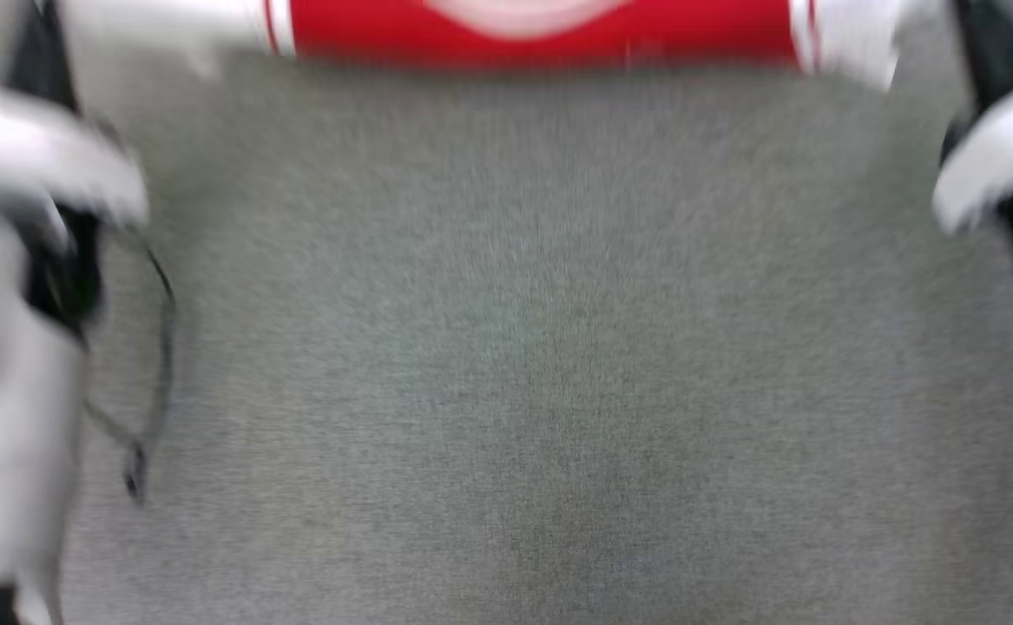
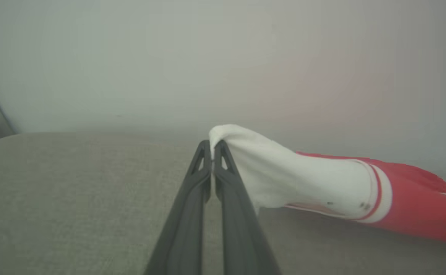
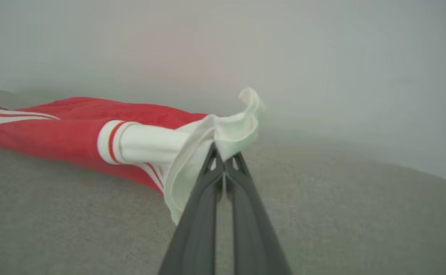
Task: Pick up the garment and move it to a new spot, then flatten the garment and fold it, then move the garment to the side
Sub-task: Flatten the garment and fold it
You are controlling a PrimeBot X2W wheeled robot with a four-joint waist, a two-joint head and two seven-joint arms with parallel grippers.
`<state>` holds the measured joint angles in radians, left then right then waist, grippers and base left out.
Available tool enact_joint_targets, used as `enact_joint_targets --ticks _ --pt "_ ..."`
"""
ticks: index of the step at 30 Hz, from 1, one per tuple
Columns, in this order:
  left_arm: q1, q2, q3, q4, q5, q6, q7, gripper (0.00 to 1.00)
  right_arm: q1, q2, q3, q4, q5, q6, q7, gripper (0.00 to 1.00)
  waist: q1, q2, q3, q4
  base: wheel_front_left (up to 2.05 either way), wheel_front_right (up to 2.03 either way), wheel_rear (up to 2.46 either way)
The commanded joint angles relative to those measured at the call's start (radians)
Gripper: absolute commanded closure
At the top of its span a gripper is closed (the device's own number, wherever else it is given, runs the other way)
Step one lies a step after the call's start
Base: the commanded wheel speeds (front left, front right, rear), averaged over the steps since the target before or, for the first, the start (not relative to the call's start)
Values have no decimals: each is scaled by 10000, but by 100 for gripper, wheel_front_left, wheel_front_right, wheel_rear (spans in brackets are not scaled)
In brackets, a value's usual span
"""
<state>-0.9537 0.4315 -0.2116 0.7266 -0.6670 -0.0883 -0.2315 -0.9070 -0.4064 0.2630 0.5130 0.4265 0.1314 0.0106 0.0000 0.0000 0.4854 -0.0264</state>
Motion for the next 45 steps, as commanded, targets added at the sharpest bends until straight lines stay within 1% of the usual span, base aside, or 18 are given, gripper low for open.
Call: enact_joint_targets --ticks 1,5,10,16,19,22,23,24,25,27,28,29,31,34,37,39,42,45 --pt "1149 -84 96 -197 -154 76 -103 100 1037 -158 19 -340 87 -12 -35 100 0 0 -1659 185 0 0 0" --pt "3511 -296 129 -916 -422 350 -113 100 3186 -350 108 -1096 323 -13 260 100 0 0 -2754 269 0 0 0" --pt "6357 -385 73 -2360 -652 958 199 100 5788 -354 -410 -1966 605 -12 611 100 0 0 -3859 351 0 0 0" --pt "9405 -96 34 -4501 -864 2002 1192 100 8655 166 -1289 -2835 667 -12 1254 100 0 0 -4857 420 0 0 0" --pt "10612 168 33 -5508 -855 2581 1725 100 9915 502 -1672 -3258 538 -13 1640 100 0 0 -5072 465 0 0 0" --pt "11573 230 -20 -6294 -949 2970 2164 100 10877 796 -2002 -3597 366 -13 1955 100 0 0 -5202 515 0 0 0" --pt "11573 230 -20 -6294 -949 2970 2164 100 10877 796 -2002 -3597 366 -13 1955 100 0 0 -5202 515 0 0 0" --pt "11811 251 -54 -6492 -962 3073 2271 100 11158 892 -2089 -3698 303 -13 2021 94 0 0 -5234 557 0 0 0" --pt "12007 238 -60 -6704 -985 3153 2312 100 11408 1005 -2172 -3801 166 -12 2108 83 0 0 -5245 582 0 0 0" --pt "12300 181 -149 -6991 -968 3264 2354 100 11817 1240 -2359 -3935 -24 -12 2369 45 0 0 -5266 647 0 0 0" --pt "12399 137 -190 -7090 -958 3291 2339 100 11951 1369 -2431 -4012 -75 -10 2521 6 0 0 -5268 664 0 0 0" --pt "12454 109 -199 -7180 -919 3339 2259 100 12054 1439 -2454 -4085 -143 -10 2703 0 0 0 -5267 678 0 0 0" --pt "12514 66 -267 -7274 -828 3364 2182 100 12188 1627 -2432 -4278 -36 -10 3047 0 0 0 -5260 724 0 0 0" --pt "12328 27 -353 -7409 -699 3333 2020 100 11962 1788 -2834 -4677 -56 -10 3202 0 0 0 -5180 797 0 0 0" --pt "12105 62 -391 -7532 -560 3303 1886 100 11289 1916 -3685 -4920 -472 -10 2935 0 0 0 -5002 844 0 0 0" --pt "11953 69 -391 -7677 -460 3282 1775 100 10614 2199 -4178 -4677 -497 -7 2824 0 0 0 -4784 891 0 0 0" --pt "11426 26 -452 -7979 -307 3180 1595 100 8969 2201 -4792 -3958 -609 -9 2677 0 0 0 -4035 1038 0 0 0" --pt "10835 -124 -593 -8257 -132 3046 1407 100 7099 2038 -5112 -2817 -656 -7 2709 0 0 0 -3173 1298 0 0 0"
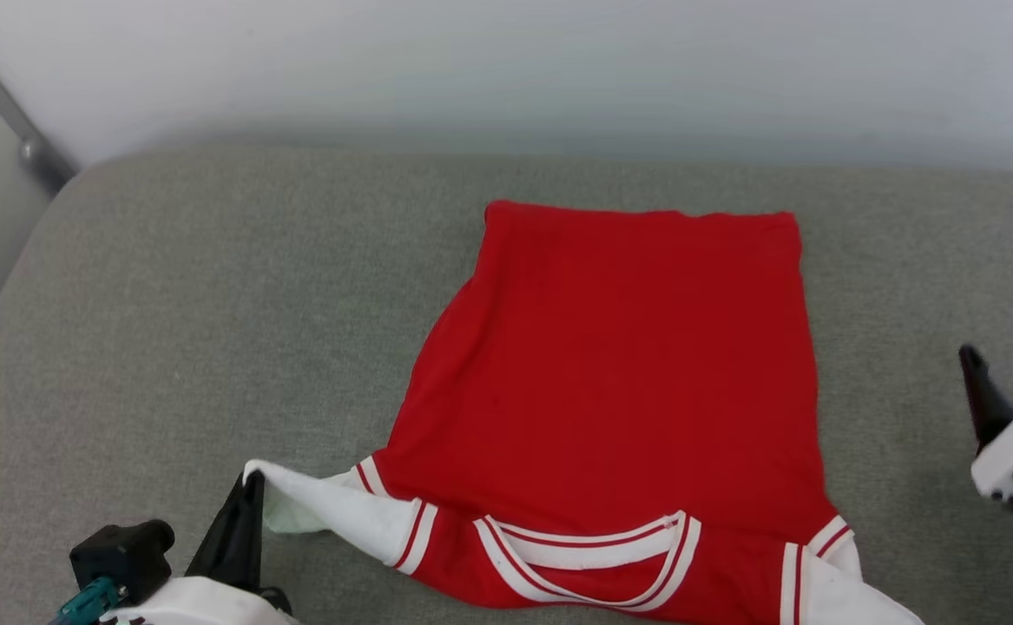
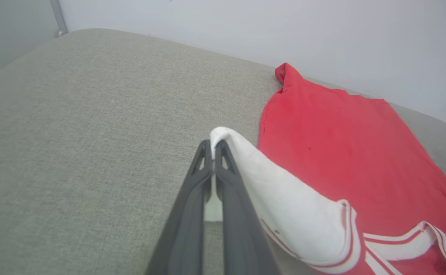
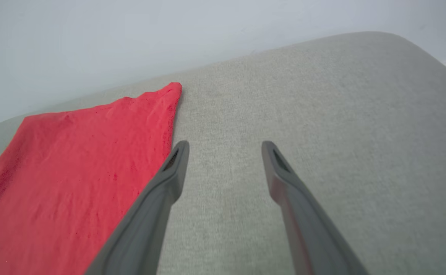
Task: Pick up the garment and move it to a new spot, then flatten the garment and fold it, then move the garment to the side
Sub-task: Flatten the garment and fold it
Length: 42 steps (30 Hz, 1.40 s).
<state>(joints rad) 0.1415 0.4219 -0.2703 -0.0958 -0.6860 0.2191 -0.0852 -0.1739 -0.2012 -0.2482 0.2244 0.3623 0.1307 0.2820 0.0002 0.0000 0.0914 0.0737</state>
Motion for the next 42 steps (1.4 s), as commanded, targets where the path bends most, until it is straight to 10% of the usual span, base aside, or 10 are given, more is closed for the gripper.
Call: enact_joint_targets --ticks 1,15,27,28,30,42 --pt "-323 -71 -52 -110 131 -74 -145 100 -894 -61 -84 479 -28 0 -15 0 -2 0 1031 387 0 0 0" --pt "-3102 -1070 -1123 -278 815 -1089 -1052 100 -7809 -1480 547 4396 -1294 -1 3188 0 -2 0 3977 1941 0 0 0" --pt "-3731 -1291 -1291 79 967 -1368 -1386 100 -8395 -979 242 5806 -1940 -1 6776 0 -2 0 4747 2165 0 0 0" --pt "-3764 -1276 -1293 122 979 -1378 -1398 100 -8329 -910 203 5844 -1948 -1 6943 49 -2 0 4756 2174 0 0 0" --pt "-3805 -1262 -1277 172 982 -1387 -1393 100 -8262 -807 170 5773 -1916 0 7051 100 -2 0 4760 2181 0 0 0" --pt "-3308 -987 -1362 707 939 -1239 -1125 100 -7959 -2048 1208 3875 -1283 -1 6159 100 -2 0 3265 1892 0 0 0"
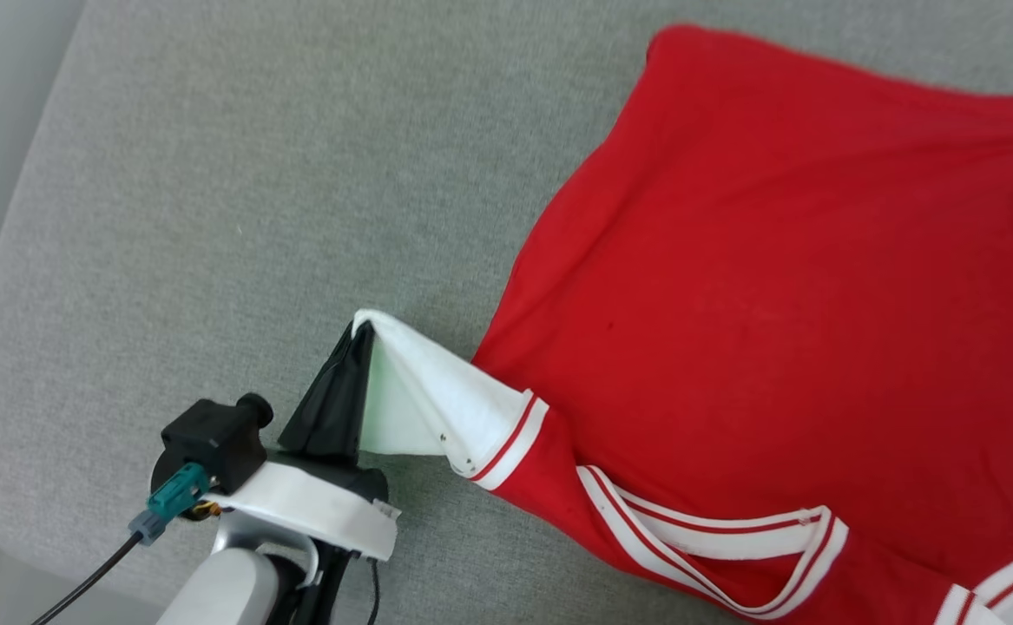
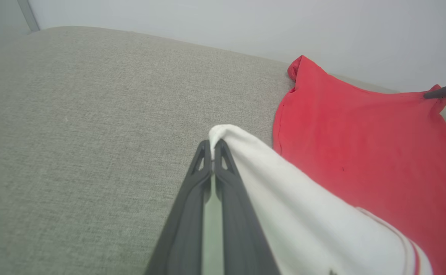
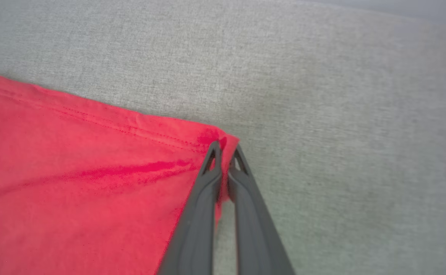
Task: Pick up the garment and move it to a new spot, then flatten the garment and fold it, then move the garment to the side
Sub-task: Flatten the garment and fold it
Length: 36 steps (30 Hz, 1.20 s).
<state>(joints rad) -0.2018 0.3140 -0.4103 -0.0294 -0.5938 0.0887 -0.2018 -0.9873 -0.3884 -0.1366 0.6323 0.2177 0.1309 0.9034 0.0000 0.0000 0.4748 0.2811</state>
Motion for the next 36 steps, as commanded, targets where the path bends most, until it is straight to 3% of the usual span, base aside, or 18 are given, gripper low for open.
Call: enact_joint_targets --ticks 1,8,11,15,21,27,29,30,33,36 --pt "237 158 60 112 1 94 82 100 441 -262 276 -403 302 -3 -90 100 0 0 -853 -283 0 0 0" --pt "1357 713 407 183 -257 610 550 100 2879 -1363 1073 -2008 1648 -3 -139 100 0 0 -2744 -1302 0 0 0" --pt "1903 985 474 189 -246 875 792 100 4475 -1714 875 -2695 2085 -5 -159 100 0 0 -3489 -1693 0 0 0" --pt "2514 1148 601 115 -380 1175 999 100 6383 -1693 281 -3322 2284 -5 -116 100 0 0 -4179 -2127 0 0 0" --pt "3463 1425 793 -132 -670 1533 1437 100 10047 -789 -833 -4584 2423 -5 171 100 0 0 -4877 -2846 0 0 0" --pt "3919 1546 928 -175 -909 1715 1645 100 12506 748 -1349 -5369 2331 -3 287 100 0 0 -5001 -3284 0 0 0" --pt "3970 1571 939 -163 -962 1713 1694 100 12887 1248 -1347 -5409 2384 -3 212 60 0 0 -4959 -3376 0 0 0" --pt "3971 1570 933 -161 -970 1708 1701 100 12979 1390 -1358 -5456 2354 -3 66 0 0 0 -4941 -3401 0 0 0" --pt "3941 1587 932 -190 -983 1721 1713 100 12882 1724 -1445 -5604 2306 -3 -744 0 0 0 -4884 -3441 0 0 0" --pt "3868 1593 933 -273 -985 1738 1724 100 12403 1790 -1670 -5777 2002 -2 -2399 0 0 0 -4786 -3416 0 0 0"
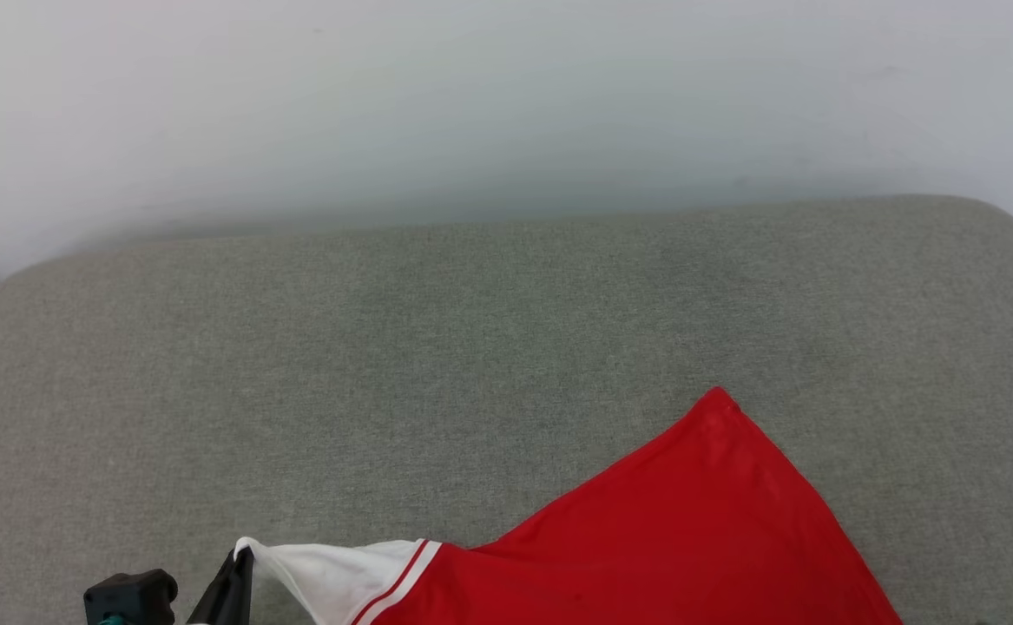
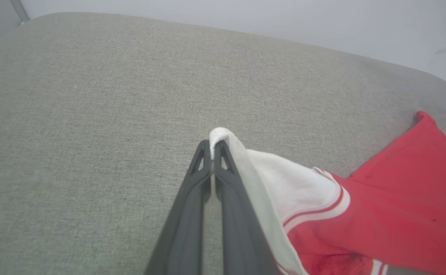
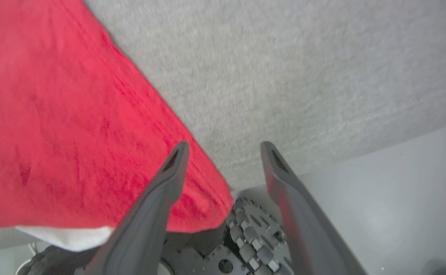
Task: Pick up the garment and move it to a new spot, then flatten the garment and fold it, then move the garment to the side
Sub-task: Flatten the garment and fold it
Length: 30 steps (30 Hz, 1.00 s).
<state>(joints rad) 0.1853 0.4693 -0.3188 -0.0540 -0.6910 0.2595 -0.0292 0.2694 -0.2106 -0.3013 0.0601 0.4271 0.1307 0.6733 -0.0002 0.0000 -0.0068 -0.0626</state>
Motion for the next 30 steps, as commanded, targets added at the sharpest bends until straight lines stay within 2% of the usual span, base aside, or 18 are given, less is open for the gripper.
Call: enact_joint_targets --ticks 1,4,6,10,13,17,22,25,30 --pt "-66 30 20 -83 -9 26 -16 100 -392 65 -142 -78 -156 -1 -786 0 2 0 100 54 0 0 0" --pt "-346 17 22 -260 44 -19 -75 100 -1201 116 -131 -16 -206 -1 -2565 0 2 0 442 163 0 0 0" --pt "-567 -26 -8 -361 98 -54 -115 100 -1727 96 73 155 -129 0 -3355 0 2 0 724 270 0 0 0" --pt "-1079 -113 -43 -580 228 -124 -242 100 -2965 -329 723 349 129 0 -3731 0 2 0 1356 476 0 0 0" --pt "-1496 -205 -142 -700 336 -206 -336 100 -3909 -757 1343 424 452 0 -2864 0 2 0 1875 644 0 0 0" --pt "-2107 -350 -313 -780 500 -358 -441 100 -5150 -1323 2157 372 687 0 -503 0 2 0 2541 898 0 0 0" --pt "-2723 -580 -514 -657 614 -547 -585 100 -6276 -1510 2923 175 636 -1 2281 0 2 0 3179 1219 0 0 0" --pt "-3006 -689 -587 -574 640 -638 -705 100 -6634 -1478 3277 194 541 -1 3230 0 2 0 3482 1370 0 0 0" --pt "-3293 -875 -716 -457 676 -738 -864 100 -6950 -1437 3896 778 523 -1 3921 0 2 0 3804 1526 0 0 0"
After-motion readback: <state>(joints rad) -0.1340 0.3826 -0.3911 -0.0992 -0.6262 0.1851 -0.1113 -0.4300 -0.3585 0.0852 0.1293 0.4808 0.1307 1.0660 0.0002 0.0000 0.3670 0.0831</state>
